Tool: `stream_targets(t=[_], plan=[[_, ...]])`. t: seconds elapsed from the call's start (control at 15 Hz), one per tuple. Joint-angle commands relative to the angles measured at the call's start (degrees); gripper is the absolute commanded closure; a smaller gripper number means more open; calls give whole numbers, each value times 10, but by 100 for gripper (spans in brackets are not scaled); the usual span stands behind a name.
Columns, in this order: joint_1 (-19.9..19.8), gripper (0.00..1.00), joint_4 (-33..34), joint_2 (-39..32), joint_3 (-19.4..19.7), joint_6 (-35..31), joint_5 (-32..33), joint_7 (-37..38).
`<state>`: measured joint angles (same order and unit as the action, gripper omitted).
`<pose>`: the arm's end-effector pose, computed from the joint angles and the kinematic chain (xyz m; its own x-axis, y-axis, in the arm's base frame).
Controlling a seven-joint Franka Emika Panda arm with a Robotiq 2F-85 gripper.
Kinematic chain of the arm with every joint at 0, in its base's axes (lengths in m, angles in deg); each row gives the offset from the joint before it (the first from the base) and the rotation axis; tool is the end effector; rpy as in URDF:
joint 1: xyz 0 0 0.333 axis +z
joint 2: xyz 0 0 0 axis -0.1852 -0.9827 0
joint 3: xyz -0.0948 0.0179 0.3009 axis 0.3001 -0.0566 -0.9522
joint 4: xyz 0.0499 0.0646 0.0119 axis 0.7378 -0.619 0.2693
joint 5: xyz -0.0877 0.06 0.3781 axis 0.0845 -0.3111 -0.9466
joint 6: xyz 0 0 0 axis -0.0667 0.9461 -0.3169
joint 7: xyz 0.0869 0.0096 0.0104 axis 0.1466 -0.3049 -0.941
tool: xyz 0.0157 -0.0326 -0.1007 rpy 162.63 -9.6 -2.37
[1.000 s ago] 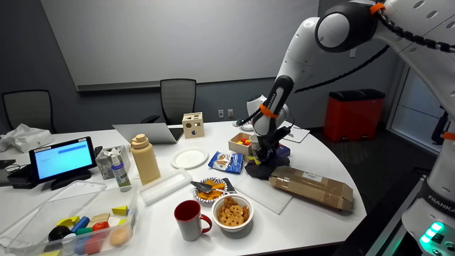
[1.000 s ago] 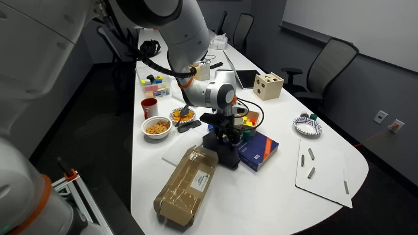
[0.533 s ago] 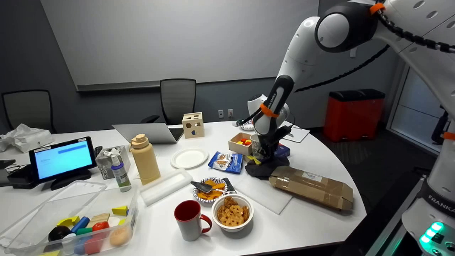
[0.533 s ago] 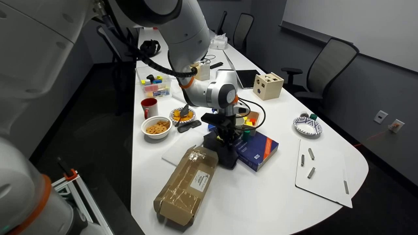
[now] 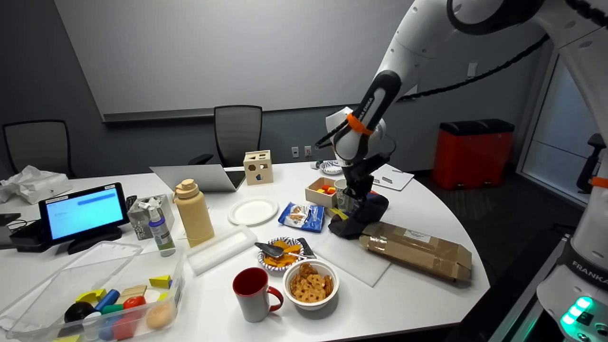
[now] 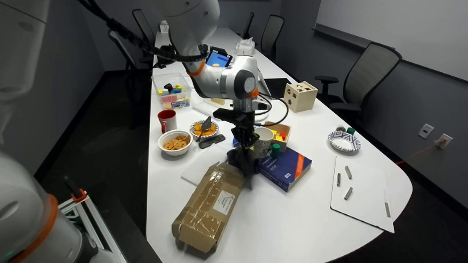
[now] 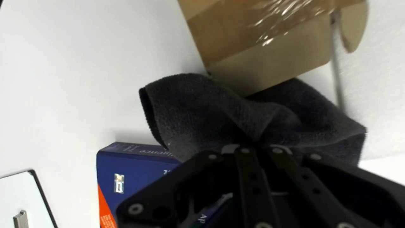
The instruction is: Use the grey cloth to wipe the table
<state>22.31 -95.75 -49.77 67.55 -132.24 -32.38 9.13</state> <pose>0.5796 0.0577 0.1602 0.9876 -0.0603 -0.1452 -0.0277 -0.9758 0.2171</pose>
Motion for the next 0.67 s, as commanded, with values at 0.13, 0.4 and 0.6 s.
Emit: stream_targets(t=[0.13,0.4,0.6], plan=[[23,99,-118,165,-60,57,-49,62],[27,99,-156,195,-105,84,-88,77],[18,99,-173,179,-128,87,-125,42]])
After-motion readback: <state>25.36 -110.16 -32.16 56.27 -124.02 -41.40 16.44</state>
